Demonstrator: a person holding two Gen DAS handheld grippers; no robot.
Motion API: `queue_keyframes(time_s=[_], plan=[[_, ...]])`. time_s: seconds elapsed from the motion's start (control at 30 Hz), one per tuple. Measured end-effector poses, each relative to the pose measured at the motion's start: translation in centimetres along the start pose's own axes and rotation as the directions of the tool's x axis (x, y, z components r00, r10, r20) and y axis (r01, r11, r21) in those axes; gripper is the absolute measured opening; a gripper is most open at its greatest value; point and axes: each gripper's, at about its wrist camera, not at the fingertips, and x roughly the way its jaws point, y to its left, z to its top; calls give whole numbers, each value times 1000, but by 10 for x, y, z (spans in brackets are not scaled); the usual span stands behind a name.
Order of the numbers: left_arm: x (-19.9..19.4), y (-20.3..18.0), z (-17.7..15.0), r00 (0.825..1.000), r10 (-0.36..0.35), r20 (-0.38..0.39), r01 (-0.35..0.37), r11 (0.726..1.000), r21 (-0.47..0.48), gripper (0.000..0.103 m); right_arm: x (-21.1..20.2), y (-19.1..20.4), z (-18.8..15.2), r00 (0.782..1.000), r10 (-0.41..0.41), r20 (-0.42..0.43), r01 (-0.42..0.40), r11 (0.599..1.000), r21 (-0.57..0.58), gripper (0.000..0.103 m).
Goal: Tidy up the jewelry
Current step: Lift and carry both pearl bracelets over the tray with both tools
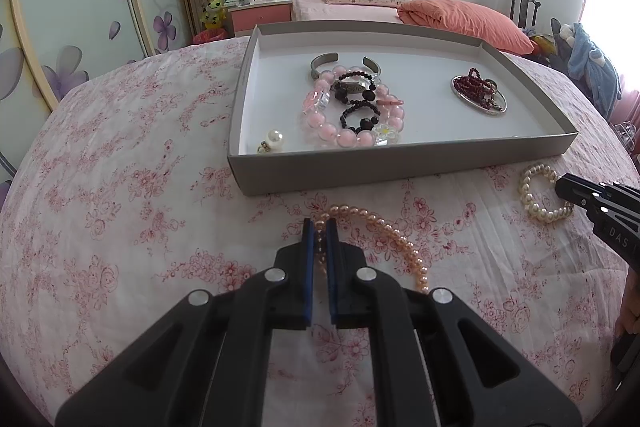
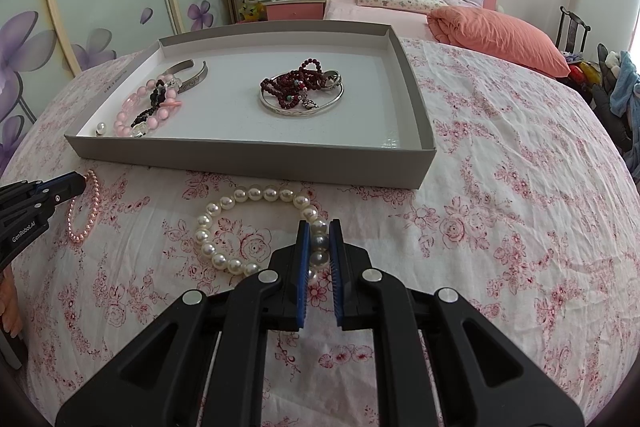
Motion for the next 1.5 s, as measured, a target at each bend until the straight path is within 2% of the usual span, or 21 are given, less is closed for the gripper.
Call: queue_keyframes(time_s=[0.17,0.23,0.4,0.63,0.9,1.17,1.33,1.5], plan=[[0,-1,0,1000,2,0,-2,1000,3,7,0,0,0,1000,4,0,-4,1000,7,11],[0,-1,0,1000,-20,3,20,1000,5,7,-1,-3,0,1000,2,4,-2,1000,22,11],[-15,0,-1,996,-59,62,60,998,-11,7,-27,-10,1,992,32,123,-39,998,55,11],[-55,-5,9,975,-129,180,134,991,-13,7,-65,-5,14,965,77,252,-95,994,60,11],[-83,-12,15,955,-165,246,174,985,-14,7,-82,2,20,946,108,306,-134,989,63,11],[-105,-14,18,942,-160,296,178,984,-34,7,-99,11,21,926,140,351,-167,985,48,11],[-116,-15,20,935,-129,330,157,986,-60,7,-109,12,23,912,144,385,-177,983,52,11],[-130,-19,25,920,-108,377,144,987,-66,7,-120,15,25,892,129,434,-163,986,42,11]])
